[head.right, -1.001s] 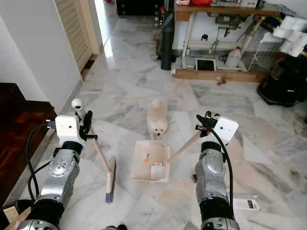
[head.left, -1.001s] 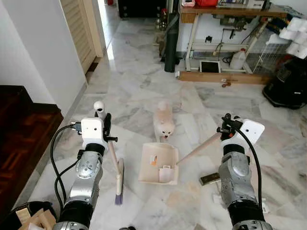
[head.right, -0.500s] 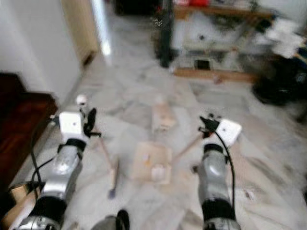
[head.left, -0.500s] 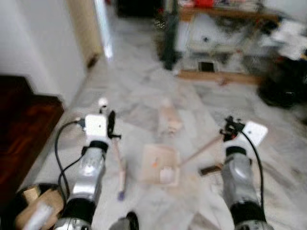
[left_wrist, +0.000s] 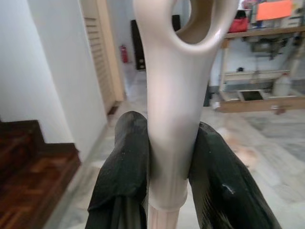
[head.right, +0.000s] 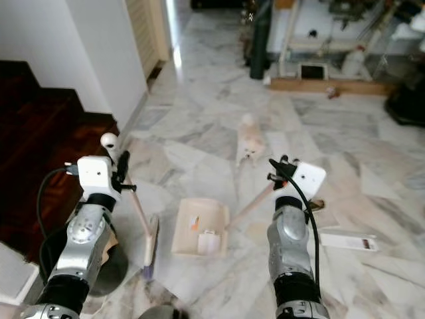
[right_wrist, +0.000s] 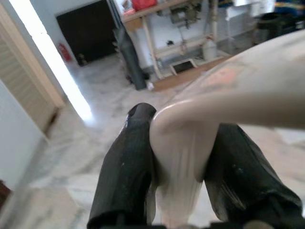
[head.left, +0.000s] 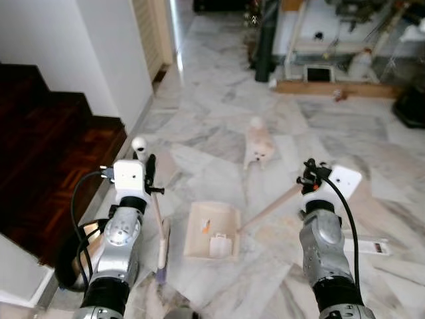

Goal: Sweep floor

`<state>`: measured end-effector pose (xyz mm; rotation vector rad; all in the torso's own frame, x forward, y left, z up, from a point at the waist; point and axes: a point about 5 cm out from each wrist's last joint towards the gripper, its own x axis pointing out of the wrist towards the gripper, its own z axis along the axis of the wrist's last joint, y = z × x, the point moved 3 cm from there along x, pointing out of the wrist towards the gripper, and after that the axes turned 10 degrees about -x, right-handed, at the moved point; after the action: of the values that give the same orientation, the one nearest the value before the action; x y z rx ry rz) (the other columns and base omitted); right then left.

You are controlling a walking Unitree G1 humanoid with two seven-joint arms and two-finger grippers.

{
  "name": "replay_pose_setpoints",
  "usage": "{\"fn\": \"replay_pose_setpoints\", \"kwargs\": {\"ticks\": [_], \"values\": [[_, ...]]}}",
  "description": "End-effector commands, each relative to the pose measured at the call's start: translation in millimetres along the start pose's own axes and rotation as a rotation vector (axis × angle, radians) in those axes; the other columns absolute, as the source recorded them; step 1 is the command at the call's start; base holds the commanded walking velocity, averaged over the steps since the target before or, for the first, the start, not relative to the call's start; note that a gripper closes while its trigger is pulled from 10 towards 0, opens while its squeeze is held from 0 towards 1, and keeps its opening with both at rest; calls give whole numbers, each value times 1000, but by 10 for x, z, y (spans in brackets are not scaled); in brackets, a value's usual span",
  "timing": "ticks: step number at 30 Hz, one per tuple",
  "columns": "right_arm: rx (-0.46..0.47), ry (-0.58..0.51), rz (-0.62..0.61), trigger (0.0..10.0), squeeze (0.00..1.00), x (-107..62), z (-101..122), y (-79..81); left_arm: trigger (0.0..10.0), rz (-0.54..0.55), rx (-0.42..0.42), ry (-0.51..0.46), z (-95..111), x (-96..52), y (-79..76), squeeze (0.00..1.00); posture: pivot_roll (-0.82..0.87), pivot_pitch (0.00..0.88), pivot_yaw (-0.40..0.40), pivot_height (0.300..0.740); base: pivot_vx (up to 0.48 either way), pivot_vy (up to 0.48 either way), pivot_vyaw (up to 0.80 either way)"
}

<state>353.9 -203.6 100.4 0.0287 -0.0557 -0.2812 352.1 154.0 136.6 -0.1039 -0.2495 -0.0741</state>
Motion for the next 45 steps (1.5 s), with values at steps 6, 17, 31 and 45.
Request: {"fn": "replay_pose_setpoints", "kwargs": {"ticks": [6,17,31,45], "values": [[15,-62,15,10000,0,32,145,85,10000,-4,13,-40,100,16,27,0,-3,11,11,740,-282,0,0],[16,-59,20,10000,0,30,132,98,10000,-21,6,-33,90,31,-5,0,-1,0,13,740,-169,0,0],[0,-71,13,10000,0,33,151,76,10000,-17,-20,-19,77,11,10,0,1,11,9,740,0,0,109],[-1,-72,11,10000,0,32,156,77,10000,-22,-22,-3,57,7,3,0,1,20,8,740,0,0,769]]}}
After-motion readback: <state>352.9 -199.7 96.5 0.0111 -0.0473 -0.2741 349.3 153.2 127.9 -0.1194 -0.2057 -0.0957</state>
